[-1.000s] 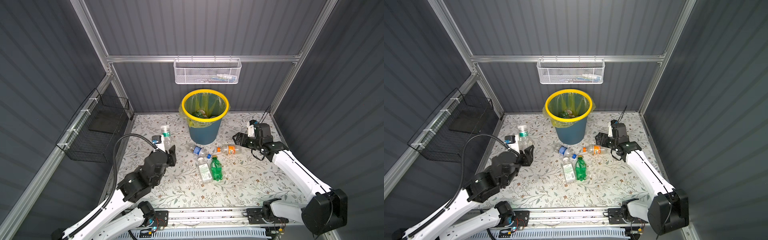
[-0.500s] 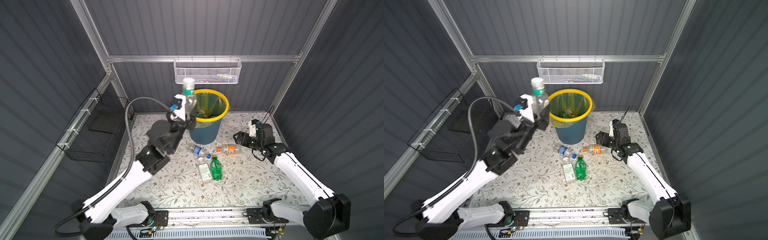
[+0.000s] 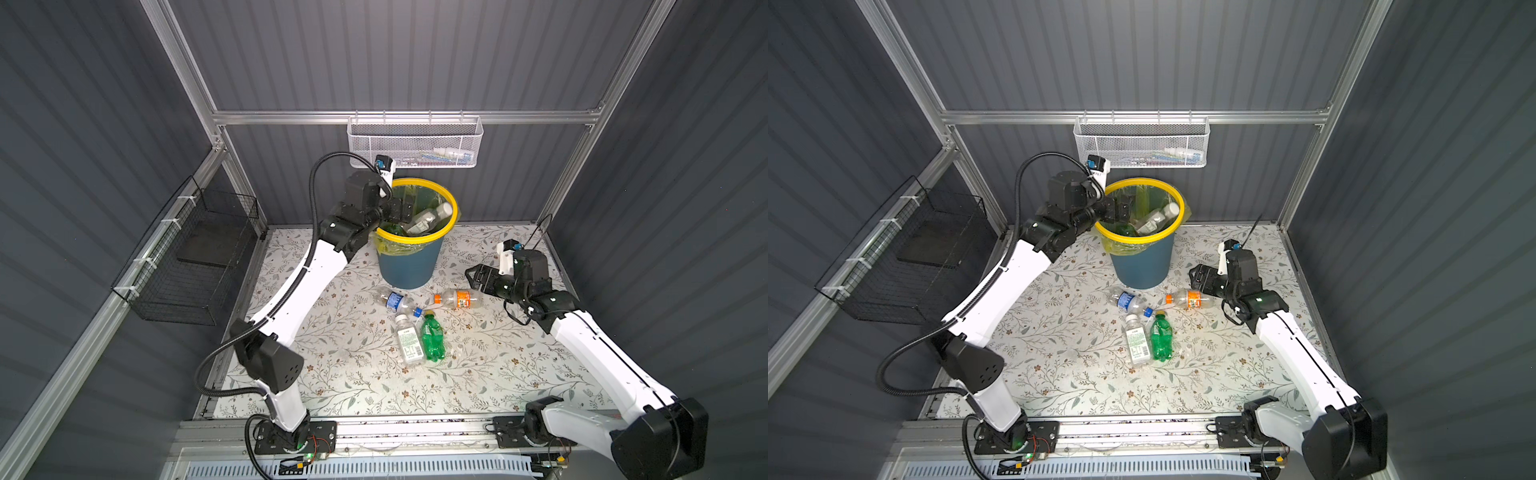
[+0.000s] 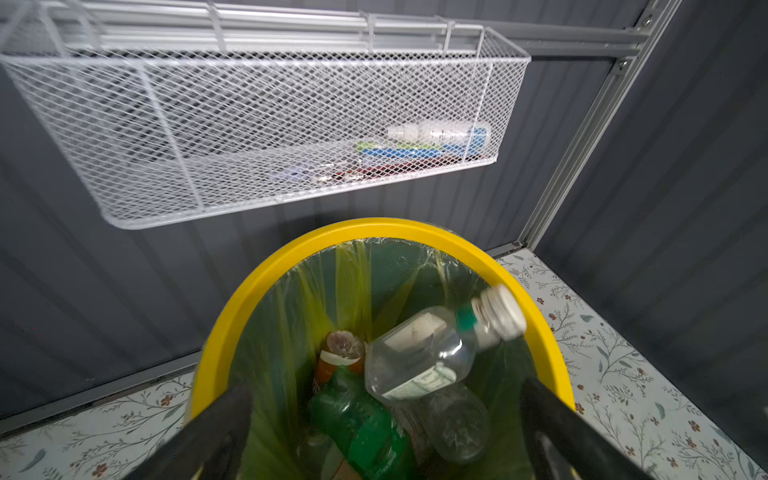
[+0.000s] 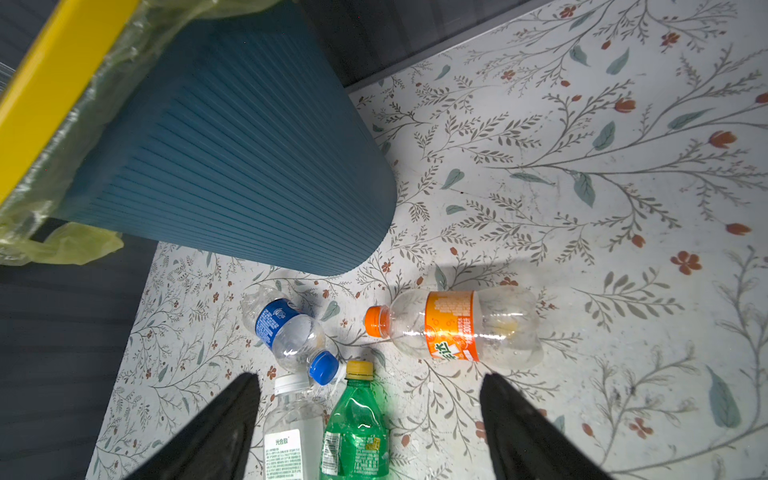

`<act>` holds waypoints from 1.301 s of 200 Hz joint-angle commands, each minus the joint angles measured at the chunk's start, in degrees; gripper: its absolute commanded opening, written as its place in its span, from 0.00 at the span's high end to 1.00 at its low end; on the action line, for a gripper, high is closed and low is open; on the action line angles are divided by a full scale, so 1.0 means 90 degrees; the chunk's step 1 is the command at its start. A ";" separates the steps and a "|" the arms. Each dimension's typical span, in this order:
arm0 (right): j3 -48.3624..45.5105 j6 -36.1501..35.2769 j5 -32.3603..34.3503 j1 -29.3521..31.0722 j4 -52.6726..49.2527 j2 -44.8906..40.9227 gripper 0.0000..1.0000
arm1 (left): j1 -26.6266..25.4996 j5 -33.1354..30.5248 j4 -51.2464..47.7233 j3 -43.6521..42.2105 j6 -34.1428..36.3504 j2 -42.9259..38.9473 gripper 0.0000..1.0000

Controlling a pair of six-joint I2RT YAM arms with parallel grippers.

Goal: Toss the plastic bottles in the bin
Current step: 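Withdraw the left gripper while the right gripper grasps the orange-capped bottle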

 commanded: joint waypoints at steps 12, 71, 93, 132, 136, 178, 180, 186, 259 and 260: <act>0.0486 -0.0370 0.0024 0.0022 -0.0665 0.0627 0.13 | 0.0327 -0.0457 0.0150 -0.0881 -0.0041 -0.1196 0.00; 0.1522 -0.2358 0.0189 0.0022 -0.2474 0.1439 0.09 | 0.1292 -0.0390 -0.0061 -0.2989 -0.0368 -0.2357 0.00; 0.1862 -0.3184 0.0257 0.0041 -0.3095 0.1838 0.10 | 0.1773 -0.0039 0.0025 -0.3825 -0.0544 -0.2677 0.00; 0.2275 -0.4700 0.0239 0.0204 -0.3585 0.2618 0.09 | 0.2130 0.0380 -0.0002 -0.4350 -0.0473 -0.2806 0.00; 0.2335 -0.4861 0.0325 0.0247 -0.3631 0.2713 0.09 | 0.2152 0.0409 -0.0016 -0.4381 -0.0451 -0.2806 0.00; 0.2771 -0.6187 0.1243 0.0458 -0.3652 0.3544 0.07 | 0.2260 0.0538 -0.0132 -0.4733 -0.0281 -0.2937 0.00; 0.2783 -0.6220 0.1271 0.0461 -0.3618 0.3567 0.07 | 0.2260 0.0542 -0.0134 -0.4755 -0.0280 -0.2946 0.00; 0.2806 -0.6296 0.1390 0.0458 -0.3476 0.3640 0.07 | 0.2270 0.0554 -0.0136 -0.4810 -0.0280 -0.2969 0.00; 0.2690 -0.7313 0.1036 0.0601 -0.2817 0.4424 0.06 | 0.2318 0.0749 -0.0072 -0.5288 -0.0263 -0.2929 0.00; 0.2685 -0.7321 0.1039 0.0605 -0.2800 0.4436 0.06 | 0.2318 0.0749 -0.0068 -0.5291 -0.0262 -0.2931 0.00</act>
